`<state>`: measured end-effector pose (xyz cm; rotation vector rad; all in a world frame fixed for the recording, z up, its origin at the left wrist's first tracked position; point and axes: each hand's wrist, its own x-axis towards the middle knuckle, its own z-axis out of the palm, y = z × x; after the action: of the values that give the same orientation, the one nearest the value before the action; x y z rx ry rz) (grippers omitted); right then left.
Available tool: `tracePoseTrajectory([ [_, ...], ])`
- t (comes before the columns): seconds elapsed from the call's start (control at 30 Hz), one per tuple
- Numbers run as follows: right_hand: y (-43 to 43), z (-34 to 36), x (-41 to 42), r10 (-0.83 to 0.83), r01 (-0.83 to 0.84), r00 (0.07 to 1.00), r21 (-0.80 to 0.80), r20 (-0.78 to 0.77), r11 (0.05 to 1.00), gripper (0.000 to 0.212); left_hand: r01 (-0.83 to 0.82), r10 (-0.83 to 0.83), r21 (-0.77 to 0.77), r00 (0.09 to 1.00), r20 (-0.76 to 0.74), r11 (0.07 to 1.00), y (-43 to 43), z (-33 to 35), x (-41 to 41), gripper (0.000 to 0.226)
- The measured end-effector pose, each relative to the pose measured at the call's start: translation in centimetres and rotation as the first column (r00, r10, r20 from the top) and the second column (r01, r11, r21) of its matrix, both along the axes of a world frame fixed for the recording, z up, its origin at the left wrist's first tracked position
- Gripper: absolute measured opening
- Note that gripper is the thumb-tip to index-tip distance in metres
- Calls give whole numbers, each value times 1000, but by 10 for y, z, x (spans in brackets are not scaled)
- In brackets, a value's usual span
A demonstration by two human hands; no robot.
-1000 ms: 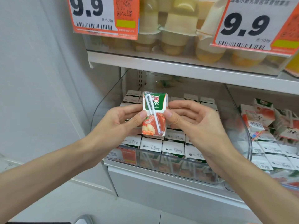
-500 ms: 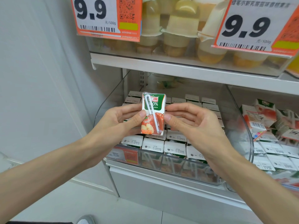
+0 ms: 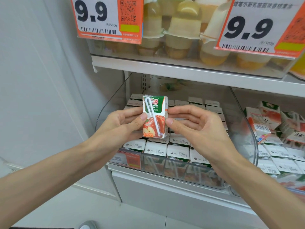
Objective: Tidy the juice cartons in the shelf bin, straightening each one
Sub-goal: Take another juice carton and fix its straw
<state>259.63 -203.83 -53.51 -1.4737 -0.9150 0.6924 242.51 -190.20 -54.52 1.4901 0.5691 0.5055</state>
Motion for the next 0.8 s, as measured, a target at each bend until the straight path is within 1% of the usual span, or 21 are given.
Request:
tracePoseTrajectory([
  [0.2, -1, 2, -5, 33, -30, 998, 73, -49, 997, 24, 80, -79, -57, 997, 17, 995, -3, 0, 3, 35],
  [0.33, -1, 4, -8, 54, -49, 997, 94, -52, 994, 30, 106, -104, -107, 994, 30, 989, -3, -1, 3, 35],
  [0.43, 0, 3, -7, 55, -50, 997, 94, -52, 994, 34, 113, -110, -113, 993, 34, 987, -2, -1, 4, 35],
  [0.63, 0, 2, -7, 58, -54, 997, 93, -49, 994, 31, 103, -100, -103, 994, 39, 989, -3, 0, 4, 35],
  [0.8, 0, 0, -6, 54, -48, 997, 104, -54, 993, 22, 120, -114, -99, 992, 56, 988, -3, 1, 3, 35],
])
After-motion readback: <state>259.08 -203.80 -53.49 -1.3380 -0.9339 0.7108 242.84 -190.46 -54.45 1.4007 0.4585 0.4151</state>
